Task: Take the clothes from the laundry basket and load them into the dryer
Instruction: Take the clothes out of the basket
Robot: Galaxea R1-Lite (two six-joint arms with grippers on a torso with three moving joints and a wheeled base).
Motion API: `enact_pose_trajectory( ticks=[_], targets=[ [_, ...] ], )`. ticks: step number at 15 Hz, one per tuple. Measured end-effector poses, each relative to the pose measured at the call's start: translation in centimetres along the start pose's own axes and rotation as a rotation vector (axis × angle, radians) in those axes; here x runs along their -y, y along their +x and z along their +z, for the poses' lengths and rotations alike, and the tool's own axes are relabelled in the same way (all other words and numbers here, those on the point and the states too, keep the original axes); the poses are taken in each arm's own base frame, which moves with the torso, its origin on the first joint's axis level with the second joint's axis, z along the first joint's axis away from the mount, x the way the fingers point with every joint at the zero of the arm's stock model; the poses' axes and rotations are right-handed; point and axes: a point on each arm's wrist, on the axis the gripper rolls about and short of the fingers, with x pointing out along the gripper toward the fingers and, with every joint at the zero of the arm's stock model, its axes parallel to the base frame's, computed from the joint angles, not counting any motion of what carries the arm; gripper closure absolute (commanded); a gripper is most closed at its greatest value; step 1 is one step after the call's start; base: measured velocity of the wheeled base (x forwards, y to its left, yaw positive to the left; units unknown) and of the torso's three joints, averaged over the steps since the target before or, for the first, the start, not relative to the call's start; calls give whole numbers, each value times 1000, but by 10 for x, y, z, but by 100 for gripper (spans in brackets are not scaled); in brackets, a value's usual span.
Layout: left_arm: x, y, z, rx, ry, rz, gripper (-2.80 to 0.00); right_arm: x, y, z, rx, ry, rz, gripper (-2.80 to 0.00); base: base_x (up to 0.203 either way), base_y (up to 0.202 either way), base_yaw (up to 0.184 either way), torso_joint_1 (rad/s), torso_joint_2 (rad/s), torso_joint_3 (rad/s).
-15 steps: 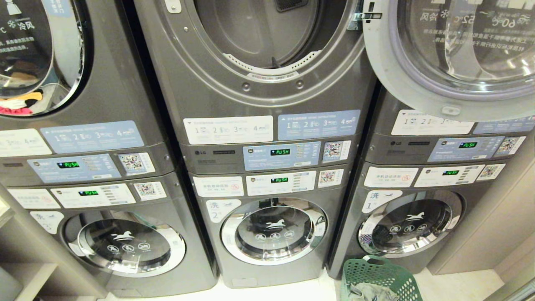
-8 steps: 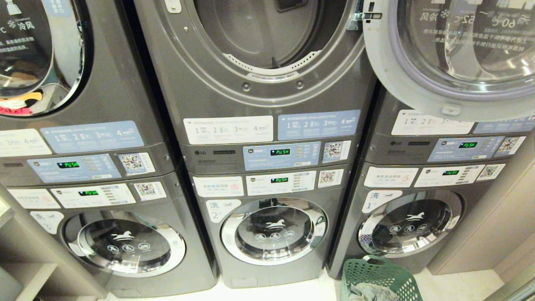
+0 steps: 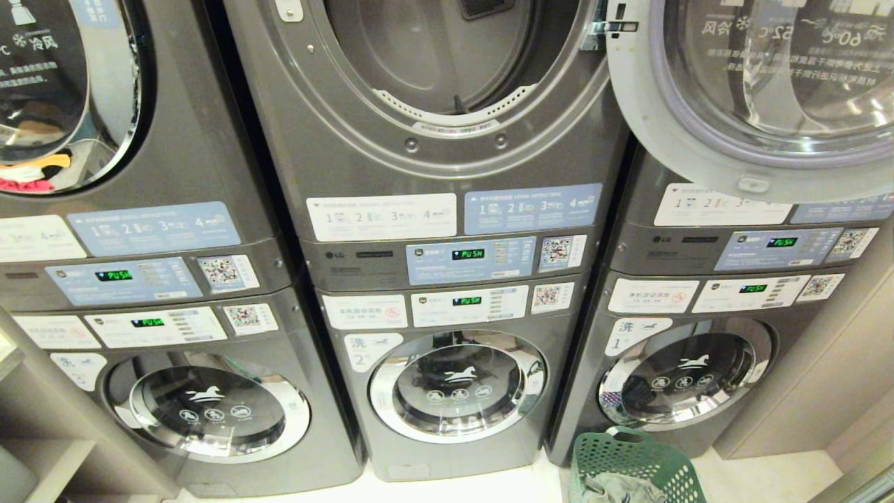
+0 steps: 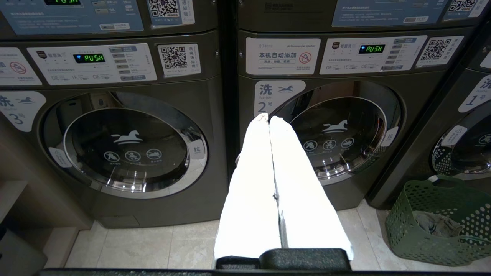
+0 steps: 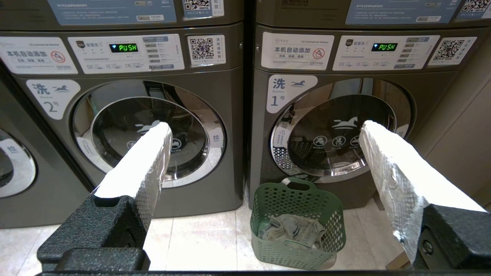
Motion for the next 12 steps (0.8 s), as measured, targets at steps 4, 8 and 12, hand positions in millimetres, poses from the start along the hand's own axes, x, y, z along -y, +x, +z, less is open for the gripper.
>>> enact_pose_trajectory(
  ticks=[4, 8, 12],
  targets=[
    [0, 0, 0, 0, 0, 0, 0, 0, 0, 0, 0, 0, 0, -280, 0, 0, 0, 0, 0, 0],
    [0, 0, 0, 0, 0, 0, 0, 0, 0, 0, 0, 0, 0, -280, 0, 0, 0, 0, 0, 0],
    [0, 0, 0, 0, 0, 0, 0, 0, 0, 0, 0, 0, 0, -280, 0, 0, 0, 0, 0, 0]
  ],
)
